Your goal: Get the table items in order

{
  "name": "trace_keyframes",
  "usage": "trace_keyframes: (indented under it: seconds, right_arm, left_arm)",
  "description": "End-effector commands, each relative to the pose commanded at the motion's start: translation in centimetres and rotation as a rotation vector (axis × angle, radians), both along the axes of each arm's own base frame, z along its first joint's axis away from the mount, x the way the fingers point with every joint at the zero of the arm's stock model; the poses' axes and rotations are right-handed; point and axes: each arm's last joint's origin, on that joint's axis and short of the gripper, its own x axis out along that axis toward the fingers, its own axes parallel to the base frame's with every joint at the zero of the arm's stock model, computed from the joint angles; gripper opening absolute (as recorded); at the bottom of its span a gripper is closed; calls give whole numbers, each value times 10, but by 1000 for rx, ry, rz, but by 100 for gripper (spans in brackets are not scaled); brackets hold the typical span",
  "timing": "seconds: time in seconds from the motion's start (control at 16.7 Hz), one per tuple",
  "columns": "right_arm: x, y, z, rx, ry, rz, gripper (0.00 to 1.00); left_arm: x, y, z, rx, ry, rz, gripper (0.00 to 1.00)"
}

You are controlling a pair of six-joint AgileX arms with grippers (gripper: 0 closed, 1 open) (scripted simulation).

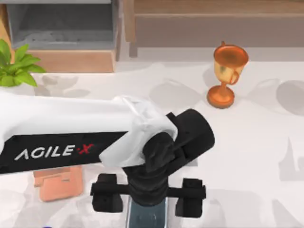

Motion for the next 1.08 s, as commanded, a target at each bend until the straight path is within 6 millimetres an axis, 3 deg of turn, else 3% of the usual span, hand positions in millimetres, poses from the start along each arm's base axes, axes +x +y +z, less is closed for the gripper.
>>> trace_keyframes:
  seconds: [0.36, 0.66, 1.08]
  right_arm:
    - [0, 0, 0, 0, 0, 0, 100]
    - [0, 0, 0, 0, 0, 0, 100]
    - [0, 0, 0, 0, 0, 0, 100]
  left_arm:
    - [0, 2, -44, 0, 0, 0, 100]
    - [-1, 2, -47, 0, 0, 0, 100]
    - [-1, 2, -47, 0, 0, 0, 47]
